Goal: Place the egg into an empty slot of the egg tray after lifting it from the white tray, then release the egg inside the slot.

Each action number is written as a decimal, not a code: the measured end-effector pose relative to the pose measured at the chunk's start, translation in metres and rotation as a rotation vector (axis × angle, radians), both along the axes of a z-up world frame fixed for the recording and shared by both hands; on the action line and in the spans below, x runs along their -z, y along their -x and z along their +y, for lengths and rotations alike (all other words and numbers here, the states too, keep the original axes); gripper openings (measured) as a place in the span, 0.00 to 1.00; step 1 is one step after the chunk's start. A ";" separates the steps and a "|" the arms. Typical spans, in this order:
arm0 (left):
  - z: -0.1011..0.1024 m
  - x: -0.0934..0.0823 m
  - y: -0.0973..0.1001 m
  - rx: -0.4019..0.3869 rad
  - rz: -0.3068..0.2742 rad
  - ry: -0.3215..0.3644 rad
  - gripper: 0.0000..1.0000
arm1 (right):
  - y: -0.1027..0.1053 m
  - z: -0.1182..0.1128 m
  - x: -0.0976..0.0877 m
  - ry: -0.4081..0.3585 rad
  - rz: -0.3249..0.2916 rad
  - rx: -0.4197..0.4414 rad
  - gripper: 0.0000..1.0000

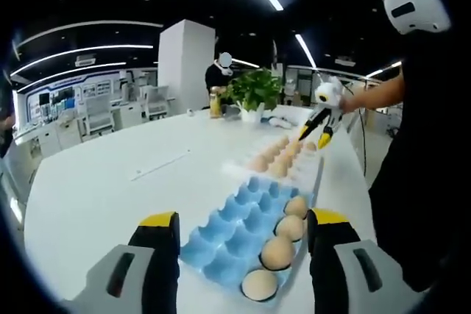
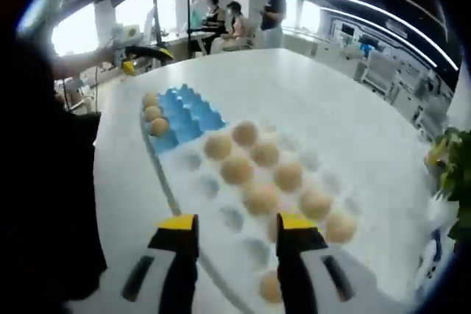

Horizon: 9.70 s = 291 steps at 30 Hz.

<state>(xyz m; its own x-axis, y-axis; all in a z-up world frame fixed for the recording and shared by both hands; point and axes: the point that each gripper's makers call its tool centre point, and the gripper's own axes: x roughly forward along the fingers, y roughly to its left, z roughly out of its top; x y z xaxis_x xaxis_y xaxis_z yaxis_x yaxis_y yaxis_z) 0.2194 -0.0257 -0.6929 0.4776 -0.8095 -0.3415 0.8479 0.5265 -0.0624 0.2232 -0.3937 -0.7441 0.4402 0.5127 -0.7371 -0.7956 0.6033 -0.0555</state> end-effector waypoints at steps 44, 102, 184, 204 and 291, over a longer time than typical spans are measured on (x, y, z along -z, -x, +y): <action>-0.002 -0.002 -0.001 -0.037 0.000 -0.002 0.62 | 0.006 -0.061 0.057 0.538 0.277 -0.304 0.25; 0.002 -0.005 0.003 -0.038 -0.020 -0.016 0.58 | 0.009 0.032 0.006 0.231 0.104 -0.310 0.24; 0.012 -0.003 0.000 -0.054 -0.015 -0.027 0.61 | 0.031 0.217 0.050 0.103 0.124 -0.674 0.24; 0.008 -0.004 -0.001 -0.045 -0.017 -0.025 0.59 | 0.033 0.217 0.053 0.110 0.117 -0.712 0.25; 0.007 -0.002 -0.011 -0.041 -0.019 -0.036 0.58 | -0.038 0.149 0.002 0.070 -0.018 -0.378 0.23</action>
<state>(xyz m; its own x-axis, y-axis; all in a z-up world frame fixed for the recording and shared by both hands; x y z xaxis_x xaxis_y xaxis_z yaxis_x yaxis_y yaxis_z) 0.2307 -0.0186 -0.6907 0.5169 -0.7764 -0.3605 0.8263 0.5625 -0.0267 0.2608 -0.2444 -0.7461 0.2429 0.5902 -0.7698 -0.9597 0.2616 -0.1023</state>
